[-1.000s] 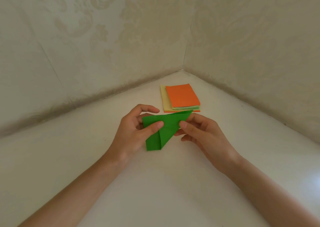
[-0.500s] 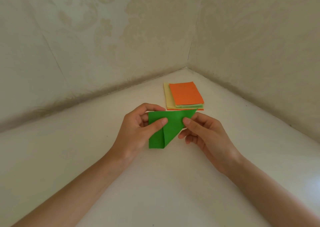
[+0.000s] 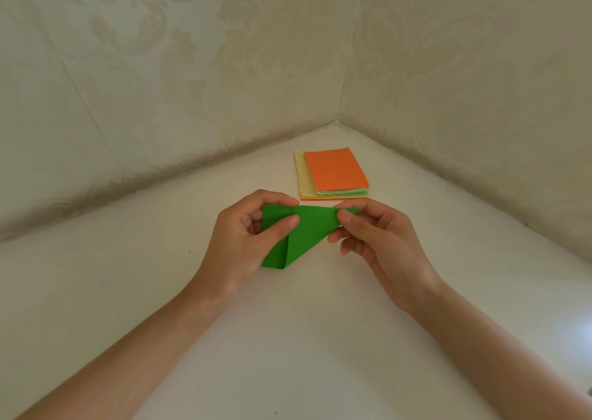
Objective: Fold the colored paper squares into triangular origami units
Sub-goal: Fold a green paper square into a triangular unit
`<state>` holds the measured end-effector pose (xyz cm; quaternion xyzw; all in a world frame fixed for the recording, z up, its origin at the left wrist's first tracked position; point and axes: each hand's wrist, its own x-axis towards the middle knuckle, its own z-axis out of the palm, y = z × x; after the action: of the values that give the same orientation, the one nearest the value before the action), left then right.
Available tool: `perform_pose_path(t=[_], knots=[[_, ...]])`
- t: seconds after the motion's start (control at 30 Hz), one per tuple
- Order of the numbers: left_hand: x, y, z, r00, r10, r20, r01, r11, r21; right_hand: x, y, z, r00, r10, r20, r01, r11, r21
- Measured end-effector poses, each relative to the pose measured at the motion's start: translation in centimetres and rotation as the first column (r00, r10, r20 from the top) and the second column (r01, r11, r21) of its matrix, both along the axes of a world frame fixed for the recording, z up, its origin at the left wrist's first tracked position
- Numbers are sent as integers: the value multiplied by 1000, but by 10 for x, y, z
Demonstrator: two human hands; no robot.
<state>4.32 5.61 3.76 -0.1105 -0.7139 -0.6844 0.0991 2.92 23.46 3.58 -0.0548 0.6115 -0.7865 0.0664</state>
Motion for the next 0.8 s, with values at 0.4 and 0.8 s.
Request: perform_pose_path(t=[0.4, 0.8], knots=[[-2, 0, -3, 1000, -1, -6, 0, 999, -54, 0, 0, 1, 998, -59, 27, 57, 996, 63], [-9, -6, -21, 995, 64, -72, -87, 920, -383, -2, 1, -9, 971, -86, -225, 215, 730, 648]])
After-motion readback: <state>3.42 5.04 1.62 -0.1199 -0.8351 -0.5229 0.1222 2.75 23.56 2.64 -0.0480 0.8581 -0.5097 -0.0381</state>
